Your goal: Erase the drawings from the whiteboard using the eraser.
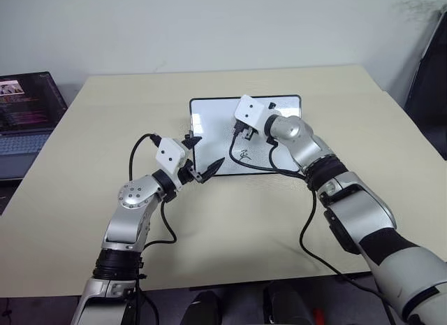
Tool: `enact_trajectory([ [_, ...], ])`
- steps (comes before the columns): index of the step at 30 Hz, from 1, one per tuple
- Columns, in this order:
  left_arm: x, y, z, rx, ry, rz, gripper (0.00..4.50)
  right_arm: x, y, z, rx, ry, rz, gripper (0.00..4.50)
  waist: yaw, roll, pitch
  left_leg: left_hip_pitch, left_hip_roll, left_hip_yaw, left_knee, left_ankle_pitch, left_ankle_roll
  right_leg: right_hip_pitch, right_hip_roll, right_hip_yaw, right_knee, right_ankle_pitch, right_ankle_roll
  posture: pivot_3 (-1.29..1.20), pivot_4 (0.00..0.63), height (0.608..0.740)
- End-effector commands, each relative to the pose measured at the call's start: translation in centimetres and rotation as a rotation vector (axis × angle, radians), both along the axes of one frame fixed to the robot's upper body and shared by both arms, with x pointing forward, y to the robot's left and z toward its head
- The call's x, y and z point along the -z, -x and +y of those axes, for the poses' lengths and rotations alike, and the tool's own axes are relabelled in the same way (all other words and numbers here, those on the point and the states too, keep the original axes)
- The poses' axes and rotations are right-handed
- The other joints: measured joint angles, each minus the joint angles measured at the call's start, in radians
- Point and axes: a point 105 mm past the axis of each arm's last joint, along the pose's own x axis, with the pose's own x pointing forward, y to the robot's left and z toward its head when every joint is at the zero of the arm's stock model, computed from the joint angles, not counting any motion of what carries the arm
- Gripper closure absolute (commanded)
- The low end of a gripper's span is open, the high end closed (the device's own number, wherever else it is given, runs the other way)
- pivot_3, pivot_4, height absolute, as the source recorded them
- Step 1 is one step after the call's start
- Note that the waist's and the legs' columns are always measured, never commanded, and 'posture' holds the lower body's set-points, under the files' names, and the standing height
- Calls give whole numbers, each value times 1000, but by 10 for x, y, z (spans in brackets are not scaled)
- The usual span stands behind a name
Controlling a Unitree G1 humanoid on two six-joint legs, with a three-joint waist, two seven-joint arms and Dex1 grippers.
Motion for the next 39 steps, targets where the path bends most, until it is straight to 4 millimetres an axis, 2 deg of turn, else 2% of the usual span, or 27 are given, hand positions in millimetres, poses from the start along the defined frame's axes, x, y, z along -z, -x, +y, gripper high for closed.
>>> enact_trajectory([
  [1, -16, 1, -2, 16, -7, -67, 0, 13, -6, -28, 77, 41, 32, 3374, 4, 0, 0, 0, 0, 0, 0, 0, 0, 0, 0, 0, 0, 0, 0, 0, 150, 740],
  [8, -16, 0, -2, 22, -10, -66, 0, 17, -10, -55, 143, 56, 37, 3374, 13, -1, 0, 2, 0, -2, 1, 1, -1, 3, 3, -1, 1, 0, -1, 0, 150, 740],
  [13, -17, -2, -4, 33, -12, -67, 0, 17, -10, -61, 155, 52, 38, 3374, 14, -1, -1, 3, 0, -2, 1, 1, -1, 4, 4, -1, 1, 1, -1, 0, 150, 740],
  [25, -18, -1, -3, 33, -17, -71, 0, 11, -4, -16, 69, 12, 31, 3374, -5, -1, -1, 5, 2, -1, 0, 1, -2, 4, 5, 0, 1, 1, -2, 0, 150, 740],
  [30, -17, 1, 0, 20, -18, -72, 0, 8, 0, 8, 21, -4, 27, 3374, -19, -1, -1, 6, 4, 0, 0, 1, -2, 4, 8, 1, 1, 2, -3, 0, 150, 740],
  [35, -17, 4, 3, 6, -18, -73, 0, -6, 4, 24, -26, -29, 11, 3374, -26, 0, 0, 5, 5, -1, 0, 1, -2, 4, 9, 1, 2, 2, -4, 0, 150, 740],
  [39, -16, 6, 4, -1, -17, -71, 0, -26, 10, 30, -64, -64, -11, 3374, -26, 0, 0, 3, 4, -1, -1, 1, -2, 2, 9, 1, 2, 2, -4, 0, 150, 740],
])
